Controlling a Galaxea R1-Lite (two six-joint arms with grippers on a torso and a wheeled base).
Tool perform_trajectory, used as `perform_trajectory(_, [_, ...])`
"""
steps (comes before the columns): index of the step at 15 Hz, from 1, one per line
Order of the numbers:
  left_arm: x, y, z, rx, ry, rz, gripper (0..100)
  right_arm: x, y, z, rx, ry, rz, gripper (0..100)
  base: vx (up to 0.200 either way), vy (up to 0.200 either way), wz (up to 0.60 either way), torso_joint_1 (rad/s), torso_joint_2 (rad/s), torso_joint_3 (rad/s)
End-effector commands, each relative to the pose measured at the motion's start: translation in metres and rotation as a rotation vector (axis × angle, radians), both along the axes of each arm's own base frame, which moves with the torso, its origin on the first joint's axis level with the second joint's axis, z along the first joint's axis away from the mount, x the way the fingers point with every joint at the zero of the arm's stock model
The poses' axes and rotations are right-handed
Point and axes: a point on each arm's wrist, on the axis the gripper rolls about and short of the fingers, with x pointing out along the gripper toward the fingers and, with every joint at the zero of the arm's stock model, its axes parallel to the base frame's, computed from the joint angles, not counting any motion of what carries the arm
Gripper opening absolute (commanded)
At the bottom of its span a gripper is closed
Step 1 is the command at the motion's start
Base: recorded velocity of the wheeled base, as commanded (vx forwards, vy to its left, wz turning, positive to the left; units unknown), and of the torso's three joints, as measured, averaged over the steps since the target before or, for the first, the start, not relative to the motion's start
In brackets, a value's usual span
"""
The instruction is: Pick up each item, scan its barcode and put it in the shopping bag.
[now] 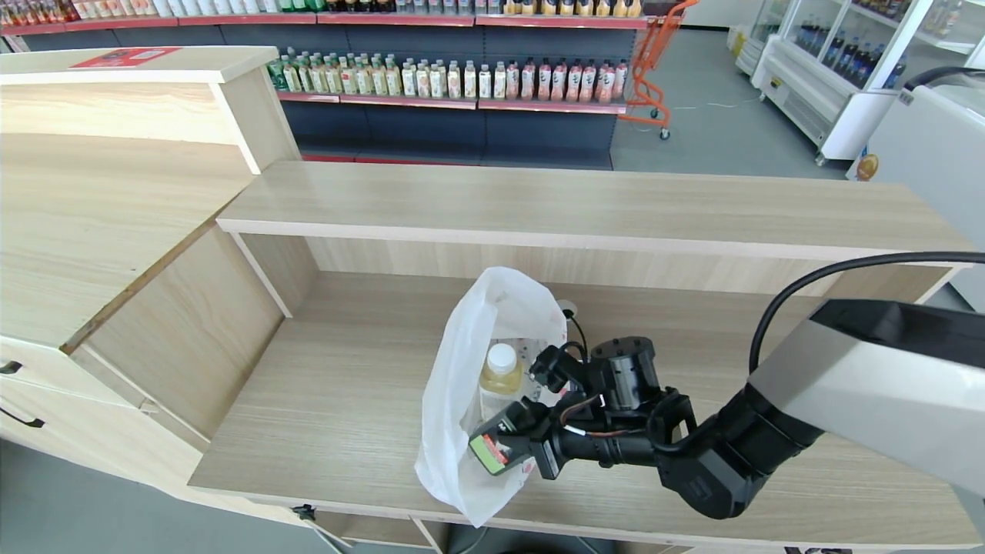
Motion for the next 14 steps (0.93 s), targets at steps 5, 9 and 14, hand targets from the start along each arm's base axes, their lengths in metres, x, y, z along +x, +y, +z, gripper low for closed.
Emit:
perform_trajectory(5, [0.000,0.000,0.000,0.000,0.000,0.000,100,0.018,0.012,-0.039,-0.101,-0.124,0.079,0,0.000,0.000,0.00,0.000,0.00,0.000])
perform_trajectory(9, [0.000,0.000,0.000,0.000,0.000,0.000,100,0.026,0.018,-0.043,-0.101,-0.152,0.086,0,0.000,0.000,0.00,0.000,0.00,0.000])
perform_trajectory(14, [0.000,0.000,0.000,0.000,0.000,0.000,100,0.020,0.011,-0.012,-0.020,-0.024,0.033,100,0.000,0.000,0.00,0.000,0.00,0.000])
